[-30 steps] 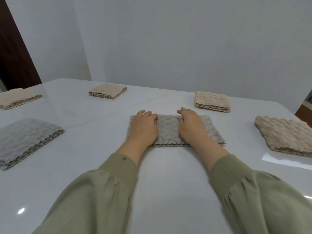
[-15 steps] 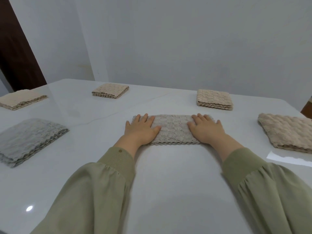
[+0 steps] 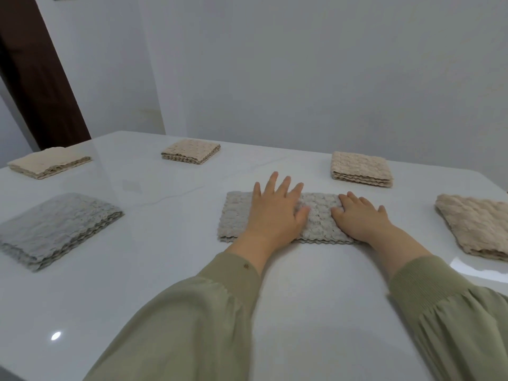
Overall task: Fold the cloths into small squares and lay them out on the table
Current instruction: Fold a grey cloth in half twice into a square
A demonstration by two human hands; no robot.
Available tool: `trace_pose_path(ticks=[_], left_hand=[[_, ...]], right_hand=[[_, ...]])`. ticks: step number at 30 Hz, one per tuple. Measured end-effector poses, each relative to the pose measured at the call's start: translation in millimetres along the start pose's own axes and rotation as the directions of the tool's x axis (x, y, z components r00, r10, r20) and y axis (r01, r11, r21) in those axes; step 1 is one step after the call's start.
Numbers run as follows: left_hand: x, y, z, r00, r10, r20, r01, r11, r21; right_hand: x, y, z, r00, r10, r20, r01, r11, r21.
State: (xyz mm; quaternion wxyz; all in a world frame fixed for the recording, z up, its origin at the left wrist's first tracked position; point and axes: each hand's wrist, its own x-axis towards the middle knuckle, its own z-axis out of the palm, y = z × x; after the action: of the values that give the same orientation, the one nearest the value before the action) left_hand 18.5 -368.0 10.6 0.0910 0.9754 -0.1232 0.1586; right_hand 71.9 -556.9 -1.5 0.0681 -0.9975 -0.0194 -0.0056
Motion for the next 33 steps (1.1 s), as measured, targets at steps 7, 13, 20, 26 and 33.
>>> trace_pose_path(ticks=[7,13,20,26,33], left_hand=[[1.9,2.3,10.5,0.957,-0.069,0.280,0.054,0.997,0.062],[2.1,2.7,9.7,0.955,-0.072,0.289,0.055,0.996,0.064],[1.9,2.6,10.2,0.952,-0.071,0.299,0.055,0.997,0.062],[2.1,2.9,9.3,0.951,-0.068,0.301,0.052,0.997,0.059],[0.6,2.1,10.6,0.967,-0.062,0.248,0.052,0.998,0.045]], right_hand=[[3.4,-3.2,-12.6,0.986,0.091,-0.140,-0.075,0.990,0.119],[13.1,15.6,-13.4,0.967,0.215,-0.133,-0.188,0.963,0.192],[10.5,13.7,-16.3,0.974,0.196,-0.113,-0.163,0.954,0.252],[5.3,10.2,-16.7,0.959,0.177,-0.220,-0.046,0.867,0.497],[2.0,-1.9,-30.1,0.957,0.184,-0.225,0.065,0.620,0.782]])
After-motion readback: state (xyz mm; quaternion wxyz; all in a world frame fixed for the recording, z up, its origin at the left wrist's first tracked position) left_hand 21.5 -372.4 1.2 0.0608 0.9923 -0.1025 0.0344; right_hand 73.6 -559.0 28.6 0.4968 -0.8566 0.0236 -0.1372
